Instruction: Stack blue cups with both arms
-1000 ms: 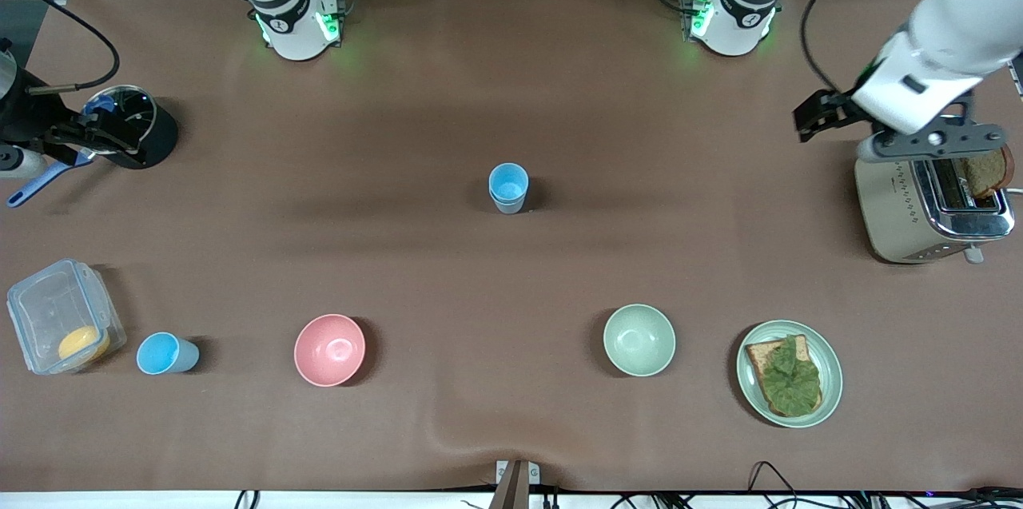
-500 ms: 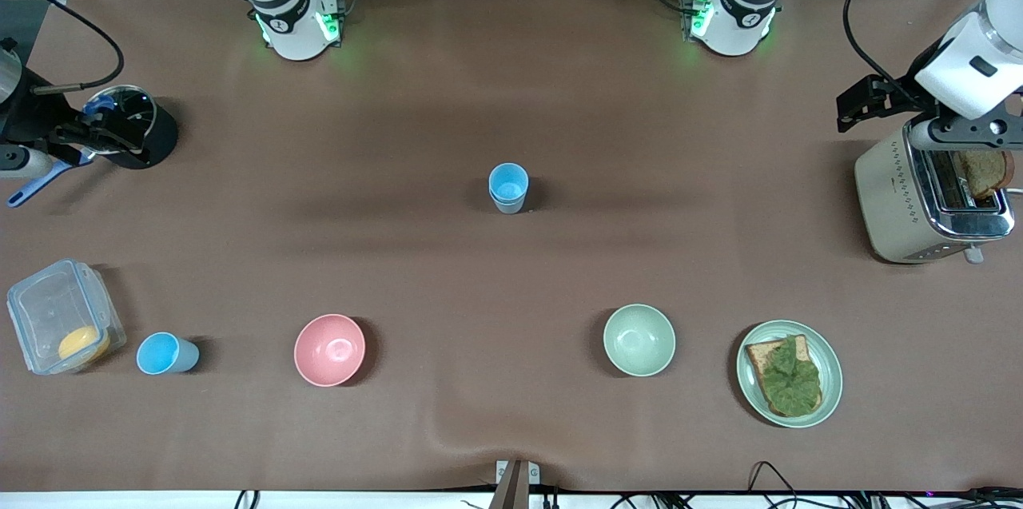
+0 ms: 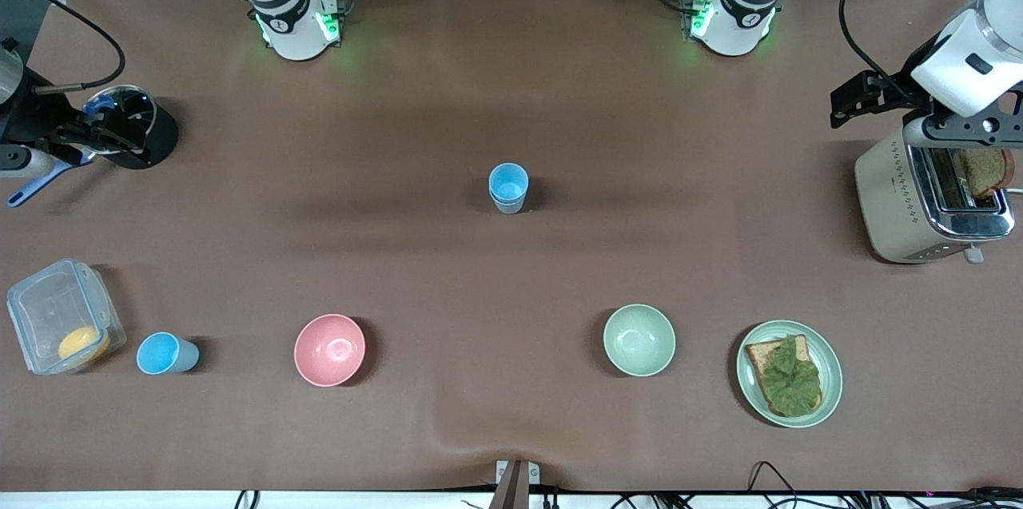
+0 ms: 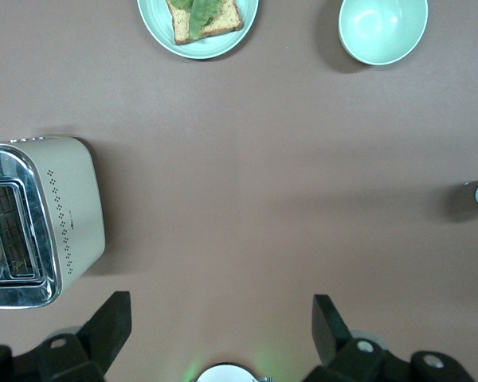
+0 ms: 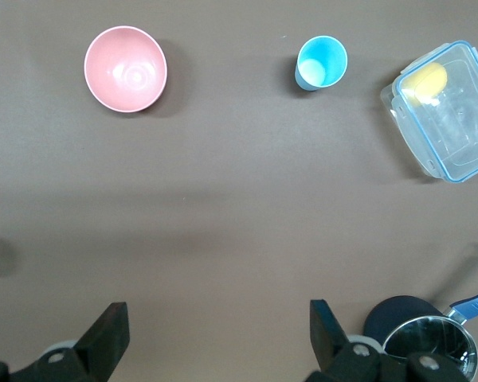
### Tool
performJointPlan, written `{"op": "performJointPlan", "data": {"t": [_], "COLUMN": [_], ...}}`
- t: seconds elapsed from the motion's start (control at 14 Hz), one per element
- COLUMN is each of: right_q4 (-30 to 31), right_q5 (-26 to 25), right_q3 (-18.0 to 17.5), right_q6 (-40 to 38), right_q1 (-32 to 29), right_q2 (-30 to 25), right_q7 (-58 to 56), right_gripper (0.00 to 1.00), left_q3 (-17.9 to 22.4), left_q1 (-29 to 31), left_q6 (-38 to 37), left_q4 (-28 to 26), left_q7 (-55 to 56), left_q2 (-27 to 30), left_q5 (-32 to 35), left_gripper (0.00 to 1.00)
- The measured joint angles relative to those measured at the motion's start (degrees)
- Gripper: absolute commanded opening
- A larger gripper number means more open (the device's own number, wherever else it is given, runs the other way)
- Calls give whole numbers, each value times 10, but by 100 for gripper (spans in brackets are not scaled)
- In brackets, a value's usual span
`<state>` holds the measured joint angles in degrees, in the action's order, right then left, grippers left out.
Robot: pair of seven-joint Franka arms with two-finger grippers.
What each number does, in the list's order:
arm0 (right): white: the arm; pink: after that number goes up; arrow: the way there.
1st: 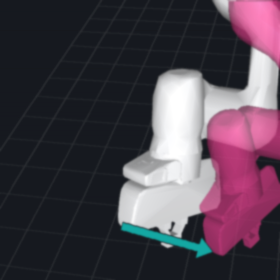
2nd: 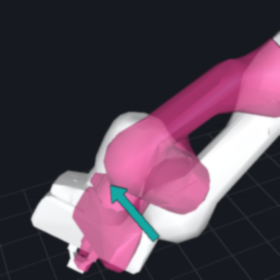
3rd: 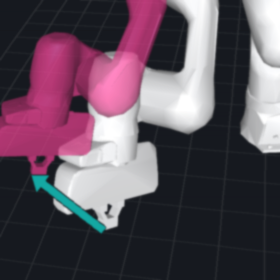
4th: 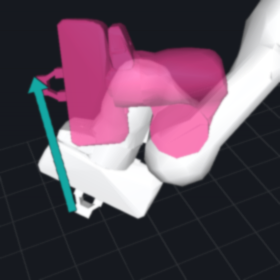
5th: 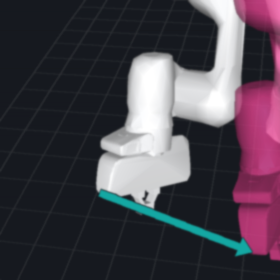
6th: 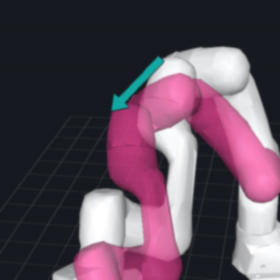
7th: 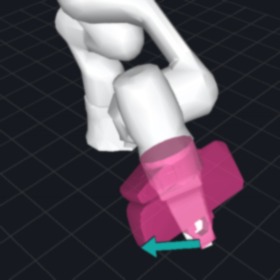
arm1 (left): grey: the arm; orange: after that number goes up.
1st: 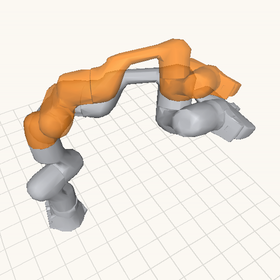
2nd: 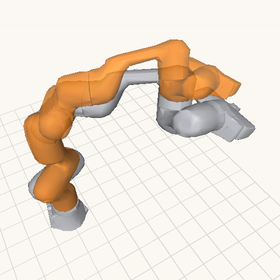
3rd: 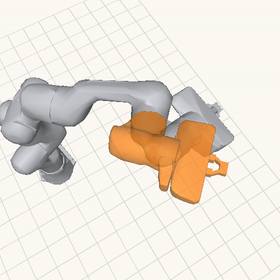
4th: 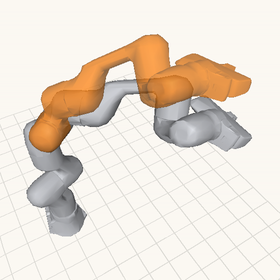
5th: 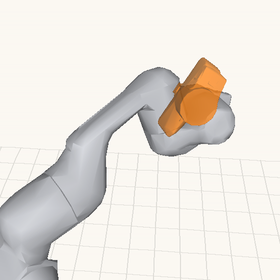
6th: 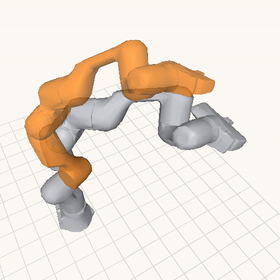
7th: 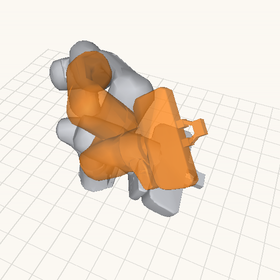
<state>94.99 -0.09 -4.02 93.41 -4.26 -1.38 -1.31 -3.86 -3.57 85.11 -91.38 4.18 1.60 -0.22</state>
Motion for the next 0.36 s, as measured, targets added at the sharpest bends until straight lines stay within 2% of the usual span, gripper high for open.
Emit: {"op": "performJointPlan", "data": {"t": [0.36], "right_q4": [0], "right_q5": [0], "right_q3": [0], "right_q6": [-1], "right_q1": [9], "right_q2": [0], "right_q7": [0], "right_gripper": [100], "left_q3": [-3], "left_q1": [-2], "left_q6": [-1], "left_q4": [3], "left_q7": [0], "left_q2": [0], "left_q5": [0], "left_gripper": [100]}}
